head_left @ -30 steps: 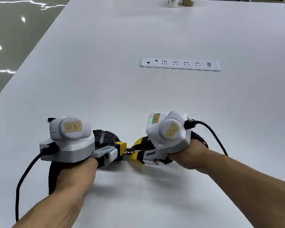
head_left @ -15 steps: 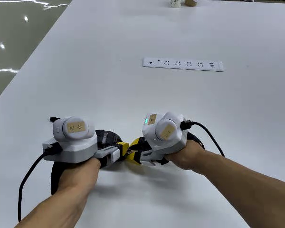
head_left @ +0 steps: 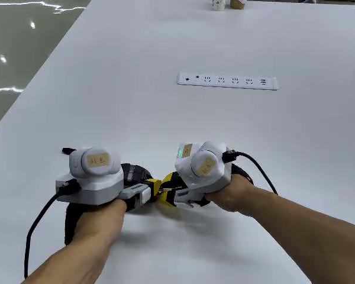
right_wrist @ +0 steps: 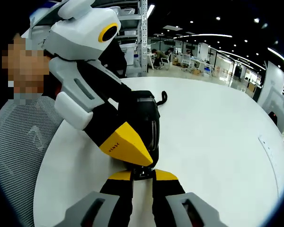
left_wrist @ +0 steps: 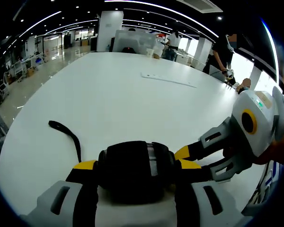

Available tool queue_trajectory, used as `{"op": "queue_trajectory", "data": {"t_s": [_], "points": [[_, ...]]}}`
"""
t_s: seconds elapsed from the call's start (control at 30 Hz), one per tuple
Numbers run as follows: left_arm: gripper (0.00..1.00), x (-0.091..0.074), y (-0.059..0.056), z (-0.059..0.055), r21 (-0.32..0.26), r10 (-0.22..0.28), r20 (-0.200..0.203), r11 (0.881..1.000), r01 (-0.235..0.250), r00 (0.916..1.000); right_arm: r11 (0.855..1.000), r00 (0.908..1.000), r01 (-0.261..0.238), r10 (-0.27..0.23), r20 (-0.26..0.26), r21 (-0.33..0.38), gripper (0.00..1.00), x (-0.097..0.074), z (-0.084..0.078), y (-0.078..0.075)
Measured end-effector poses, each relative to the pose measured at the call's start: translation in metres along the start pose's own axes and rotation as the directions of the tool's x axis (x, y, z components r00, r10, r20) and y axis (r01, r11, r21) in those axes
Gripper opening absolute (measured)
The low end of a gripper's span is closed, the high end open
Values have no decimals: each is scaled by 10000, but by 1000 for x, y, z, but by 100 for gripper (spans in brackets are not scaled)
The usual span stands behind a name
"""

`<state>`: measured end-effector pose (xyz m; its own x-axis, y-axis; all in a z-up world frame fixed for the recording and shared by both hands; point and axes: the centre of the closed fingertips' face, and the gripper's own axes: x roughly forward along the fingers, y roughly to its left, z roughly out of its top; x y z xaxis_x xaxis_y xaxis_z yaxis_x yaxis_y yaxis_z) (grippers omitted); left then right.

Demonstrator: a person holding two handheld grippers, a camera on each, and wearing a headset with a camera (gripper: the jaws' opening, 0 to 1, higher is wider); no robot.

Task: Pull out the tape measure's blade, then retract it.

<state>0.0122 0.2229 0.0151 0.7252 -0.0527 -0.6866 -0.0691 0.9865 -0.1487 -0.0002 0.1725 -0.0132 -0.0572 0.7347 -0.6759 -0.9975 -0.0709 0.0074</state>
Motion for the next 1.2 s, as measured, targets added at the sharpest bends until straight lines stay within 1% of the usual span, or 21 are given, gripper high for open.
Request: {"op": "queue_trajectory", "data": {"t_s": [0.1, 0.23, 0.3, 0.33, 0.4, 0.57, 0.73, 0.93, 1.2], "points": [[62, 0, 0, 0, -42, -15, -8, 10000, 15, 10000, 9999, 10000, -1, 1, 21, 130, 12, -1, 0, 0], [62, 0, 0, 0, -131, -44, -33, 9999, 44, 10000, 9998, 9999, 123, -124, 27, 161, 16, -3, -1, -3], [63, 1, 0, 0, -204, -72, -63, 9998, 71, 10000, 9996, 9998, 160, -162, 76, 243, 17, -5, -1, -4], [63, 2, 0, -1, -338, -106, -127, 9994, 102, 9999, 9996, 9998, 166, -168, 82, 229, 18, -7, -1, -4], [64, 2, 0, -2, -417, -118, -166, 9991, 111, 9998, 9997, 9998, 198, -198, 1, 171, 18, -8, -2, -5], [66, 1, 1, -1, -286, -80, -160, 9996, 76, 9998, 9993, 9996, 289, -289, 2, 224, 20, -14, -5, -5], [67, -1, 2, -2, -188, -120, -234, 9998, 116, 9997, 9987, 9992, 394, -395, 30, 332, 23, -19, -9, -4], [69, -7, 3, -1, -16, -174, -160, 9998, 174, 9997, 9974, 9985, 533, -536, 57, 479, 26, -27, -12, -6], [71, -13, 1, -3, 260, -382, -20, 9989, 382, 9993, 9934, 9963, 824, -840, 162, 798, 30, -38, -18, -7]]}}
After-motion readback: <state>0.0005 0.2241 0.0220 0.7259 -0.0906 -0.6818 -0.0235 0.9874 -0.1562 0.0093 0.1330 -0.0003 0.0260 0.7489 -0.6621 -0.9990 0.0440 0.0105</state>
